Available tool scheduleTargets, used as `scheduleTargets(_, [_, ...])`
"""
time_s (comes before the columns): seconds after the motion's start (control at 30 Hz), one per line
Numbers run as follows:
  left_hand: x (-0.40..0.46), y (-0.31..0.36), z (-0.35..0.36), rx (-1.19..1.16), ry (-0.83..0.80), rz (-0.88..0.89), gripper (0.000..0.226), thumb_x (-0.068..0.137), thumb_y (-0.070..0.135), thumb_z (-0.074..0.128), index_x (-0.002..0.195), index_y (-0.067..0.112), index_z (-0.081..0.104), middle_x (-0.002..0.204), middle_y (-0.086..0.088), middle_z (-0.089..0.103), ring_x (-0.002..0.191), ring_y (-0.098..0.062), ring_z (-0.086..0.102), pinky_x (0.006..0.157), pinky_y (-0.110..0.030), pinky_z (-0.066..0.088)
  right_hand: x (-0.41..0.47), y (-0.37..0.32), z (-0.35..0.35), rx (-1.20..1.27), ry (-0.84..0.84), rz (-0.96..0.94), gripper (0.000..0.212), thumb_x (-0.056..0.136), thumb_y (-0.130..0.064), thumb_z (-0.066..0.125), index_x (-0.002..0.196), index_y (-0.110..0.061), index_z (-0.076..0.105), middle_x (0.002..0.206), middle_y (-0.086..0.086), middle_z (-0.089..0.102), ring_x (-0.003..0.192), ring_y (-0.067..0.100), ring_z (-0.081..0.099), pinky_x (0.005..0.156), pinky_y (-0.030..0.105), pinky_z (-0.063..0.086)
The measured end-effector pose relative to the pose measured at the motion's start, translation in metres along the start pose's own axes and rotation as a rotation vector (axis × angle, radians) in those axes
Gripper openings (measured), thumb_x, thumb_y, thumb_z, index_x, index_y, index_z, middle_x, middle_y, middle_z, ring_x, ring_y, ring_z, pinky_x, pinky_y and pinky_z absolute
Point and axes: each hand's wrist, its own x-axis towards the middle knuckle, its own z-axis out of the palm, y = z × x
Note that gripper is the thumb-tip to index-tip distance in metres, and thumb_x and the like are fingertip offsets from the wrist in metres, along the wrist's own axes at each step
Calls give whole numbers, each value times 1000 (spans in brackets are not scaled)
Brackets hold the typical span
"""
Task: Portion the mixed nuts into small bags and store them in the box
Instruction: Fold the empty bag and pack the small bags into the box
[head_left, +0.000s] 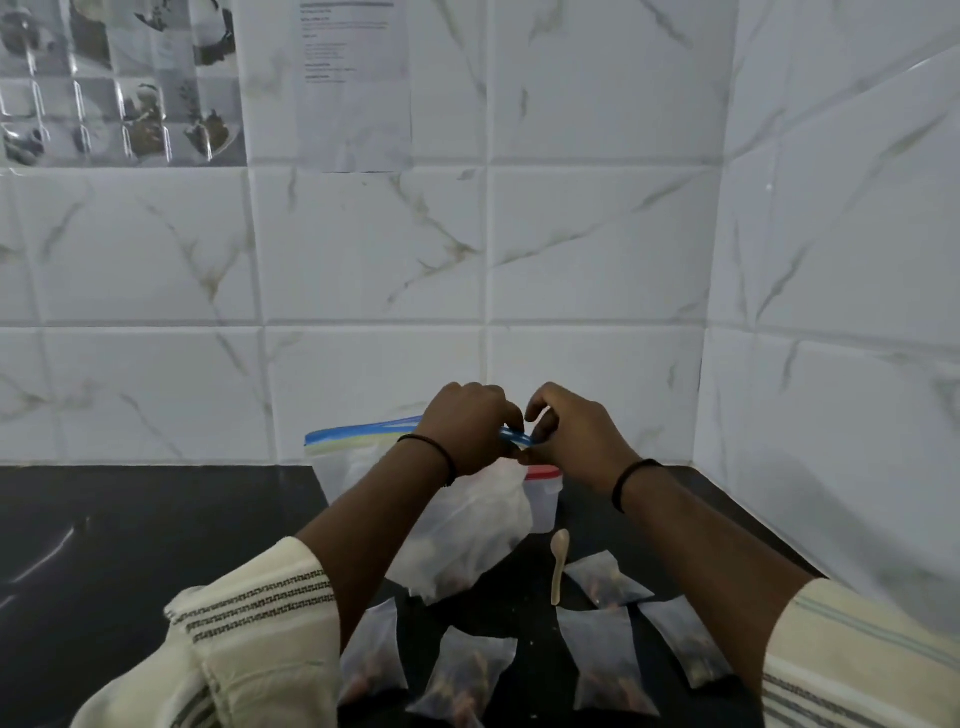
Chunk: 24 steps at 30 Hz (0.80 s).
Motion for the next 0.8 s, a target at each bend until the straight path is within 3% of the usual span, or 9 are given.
scheduleTargets(0.17, [0, -8, 1, -141, 5, -71, 18, 89, 34, 66, 103, 26, 73, 100, 4, 69, 94, -18, 61, 76, -28, 43, -8, 16, -8, 210, -104, 110, 45, 72, -17, 88, 108, -20, 60, 97, 0, 71, 88, 12, 69, 77, 25, 58])
scheduleTargets(0.3, [-3, -22, -1, -289, 79, -164, 13, 86, 26, 69, 97, 23, 76, 91, 1, 73, 88, -19, 62, 73, -26, 44, -23, 41, 8, 266, -151, 384, 23, 91, -24, 70, 107, -7, 66, 101, 15, 72, 81, 20, 69, 80, 35, 61])
scheduleTargets(0.37, [-3, -26, -4, -361, 107, -193, 11, 83, 23, 73, 93, 23, 77, 84, 1, 73, 83, -18, 62, 73, -27, 46, -33, 44, 20, 452, -239, 628, 36, 98, -36, 58, 104, -1, 64, 106, 23, 70, 81, 26, 69, 80, 39, 60])
scheduleTargets(0.43, [-2, -27, -5, -409, 116, -209, 10, 80, 21, 76, 90, 22, 78, 81, 1, 73, 80, -17, 62, 73, -27, 48, -37, 44, 28, 603, -306, 733, 50, 99, -46, 53, 111, 1, 63, 105, 20, 72, 86, 27, 70, 77, 37, 59])
scheduleTargets(0.57, [-4, -33, -2, -441, 96, -213, 9, 78, 18, 78, 86, 22, 79, 74, 3, 71, 74, -15, 61, 69, -25, 47, -32, 37, 40, 785, -166, 801, 43, 97, -51, 54, 108, -10, 65, 96, 10, 74, 86, 23, 67, 75, 34, 48])
scheduleTargets(0.67, [-6, -38, -1, -492, 88, -221, 8, 77, 17, 79, 84, 22, 79, 68, 8, 67, 68, -10, 59, 67, -23, 46, -25, 32, 46, 809, -92, 847, 43, 93, -52, 59, 106, -12, 65, 94, 9, 73, 84, 22, 63, 62, 28, 40])
scheduleTargets(0.8, [-8, -42, -1, -560, 59, -214, 9, 76, 15, 81, 82, 21, 79, 71, 7, 70, 66, -7, 58, 68, -23, 48, -18, 28, 53, 849, 1, 852, 21, 92, -26, 67, 103, -8, 63, 92, 8, 65, 71, 15, 55, 53, 25, 38])
